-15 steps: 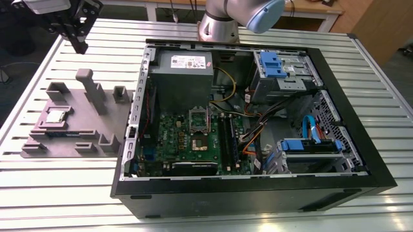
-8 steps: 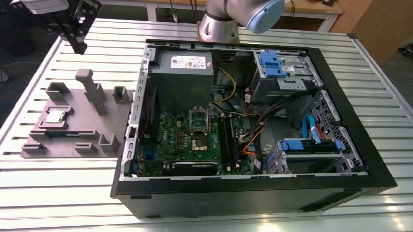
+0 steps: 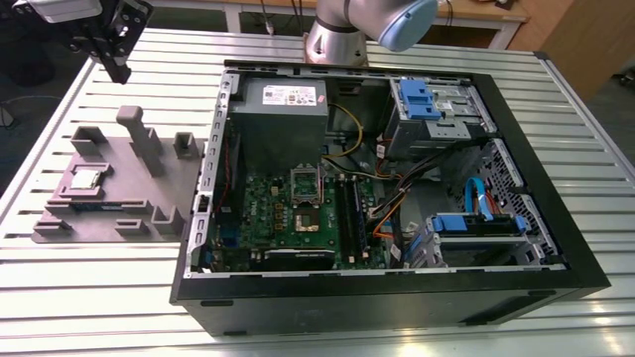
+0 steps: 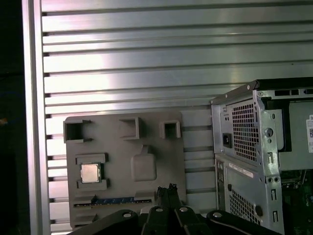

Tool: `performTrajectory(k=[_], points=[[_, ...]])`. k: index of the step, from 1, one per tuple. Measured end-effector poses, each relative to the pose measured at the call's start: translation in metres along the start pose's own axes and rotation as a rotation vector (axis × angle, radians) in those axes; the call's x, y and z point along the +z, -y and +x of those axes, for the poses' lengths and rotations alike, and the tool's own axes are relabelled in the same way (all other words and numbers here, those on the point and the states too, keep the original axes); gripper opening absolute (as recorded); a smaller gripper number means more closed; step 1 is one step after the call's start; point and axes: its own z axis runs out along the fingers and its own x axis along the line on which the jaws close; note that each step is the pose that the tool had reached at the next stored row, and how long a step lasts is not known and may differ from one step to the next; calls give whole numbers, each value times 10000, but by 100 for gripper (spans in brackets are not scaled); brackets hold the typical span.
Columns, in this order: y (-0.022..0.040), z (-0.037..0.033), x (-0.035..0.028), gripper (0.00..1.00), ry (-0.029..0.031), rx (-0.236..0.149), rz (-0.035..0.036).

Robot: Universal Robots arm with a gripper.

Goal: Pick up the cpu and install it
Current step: 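Reach for the cpu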

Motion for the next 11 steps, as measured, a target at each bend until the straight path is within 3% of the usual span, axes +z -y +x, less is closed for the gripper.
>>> performTrajectory(k=[11], points=[[2, 17, 5, 10, -6, 0, 0]])
